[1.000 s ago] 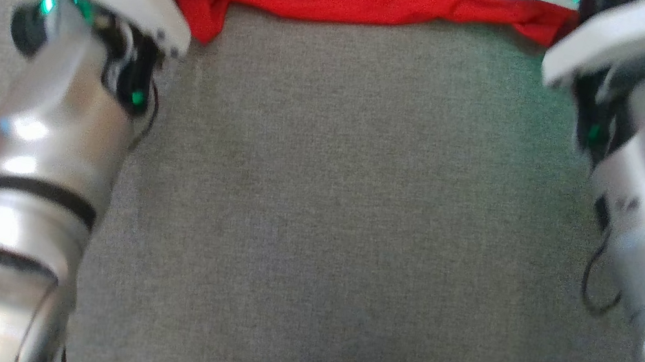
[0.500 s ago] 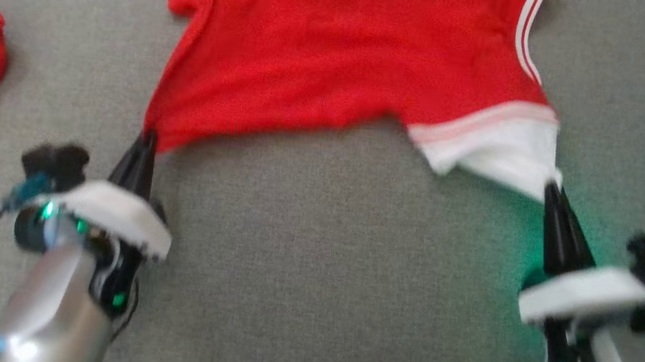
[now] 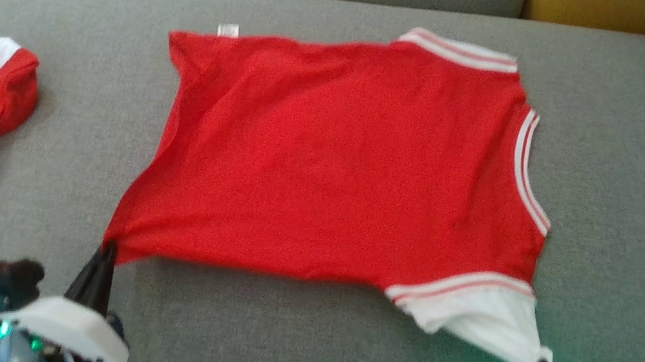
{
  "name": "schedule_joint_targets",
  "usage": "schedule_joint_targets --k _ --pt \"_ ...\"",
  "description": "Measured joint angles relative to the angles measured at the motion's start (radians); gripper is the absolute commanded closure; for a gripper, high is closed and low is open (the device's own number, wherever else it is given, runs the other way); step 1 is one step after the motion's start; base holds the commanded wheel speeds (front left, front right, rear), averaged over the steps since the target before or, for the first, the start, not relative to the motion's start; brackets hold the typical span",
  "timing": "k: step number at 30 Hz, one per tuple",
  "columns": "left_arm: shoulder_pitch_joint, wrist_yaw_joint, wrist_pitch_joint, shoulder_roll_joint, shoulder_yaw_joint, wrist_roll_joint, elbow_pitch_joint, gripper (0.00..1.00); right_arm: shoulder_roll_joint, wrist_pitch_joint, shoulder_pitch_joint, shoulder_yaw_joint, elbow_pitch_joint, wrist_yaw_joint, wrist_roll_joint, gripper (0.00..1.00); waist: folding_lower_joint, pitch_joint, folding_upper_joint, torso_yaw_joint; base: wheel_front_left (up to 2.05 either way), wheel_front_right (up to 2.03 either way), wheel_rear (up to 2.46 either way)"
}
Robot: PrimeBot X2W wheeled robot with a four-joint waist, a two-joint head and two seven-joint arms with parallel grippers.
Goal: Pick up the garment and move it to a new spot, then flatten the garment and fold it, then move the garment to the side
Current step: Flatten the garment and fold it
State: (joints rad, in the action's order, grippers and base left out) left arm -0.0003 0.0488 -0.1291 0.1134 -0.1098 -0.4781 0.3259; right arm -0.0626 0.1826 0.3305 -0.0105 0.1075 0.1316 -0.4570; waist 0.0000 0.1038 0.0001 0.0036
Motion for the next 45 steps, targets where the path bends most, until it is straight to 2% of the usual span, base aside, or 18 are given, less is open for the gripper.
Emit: schedule_joint_targets --k 8,15,19,29,34,39,45 --pt "0.191 -0.076 0.116 0.001 0.004 -0.018 -0.206 1.0 0.022 0.119 0.114 0.054 0.139 0.0 0.037 1.0 0.0 -0.043 0.0 -0.003 0.0 0.0 0.0" --pt "0.207 -0.093 0.202 0.009 0.002 -0.057 -0.258 1.0 0.024 0.143 0.115 0.062 0.14 0.0 0.026 1.0 0.0 -0.051 0.0 0.001 0.0 0.0 0.0" --pt "0.2 -0.071 0.279 0.012 -0.001 -0.117 -0.259 1.0 0.024 0.167 0.095 0.062 0.119 0.0 0.028 1.0 0.0 -0.044 0.0 -0.002 0.0 0.0 0.0" --pt "0.047 -0.053 0.424 0.06 -0.006 -0.162 -0.232 1.0 0.007 0.207 -0.18 0.073 0.029 0.0 0.049 1.0 0.0 0.011 0.0 -0.008 0.0 0.0 0.0" --pt "-0.104 -0.049 0.5 0.075 -0.003 -0.197 -0.176 1.0 -0.06 0.214 -0.39 0.042 -0.095 0.0 0.046 1.0 0.0 0.068 -0.0001 -0.008 0.0 0.0 0.0" --pt "-0.208 -0.044 0.538 0.074 0.001 -0.24 -0.121 1.0 -0.101 0.162 -0.55 -0.008 -0.201 0.0 0.034 1.0 0.0 0.114 0.0 -0.007 0.0 0.0 0.0" --pt "-0.299 -0.031 0.535 0.074 0.018 -0.246 -0.053 1.0 -0.139 0.071 -0.695 -0.066 -0.332 0.0 0.009 1.0 0.0 0.162 -0.0001 -0.005 0.0 0.0 0.0"
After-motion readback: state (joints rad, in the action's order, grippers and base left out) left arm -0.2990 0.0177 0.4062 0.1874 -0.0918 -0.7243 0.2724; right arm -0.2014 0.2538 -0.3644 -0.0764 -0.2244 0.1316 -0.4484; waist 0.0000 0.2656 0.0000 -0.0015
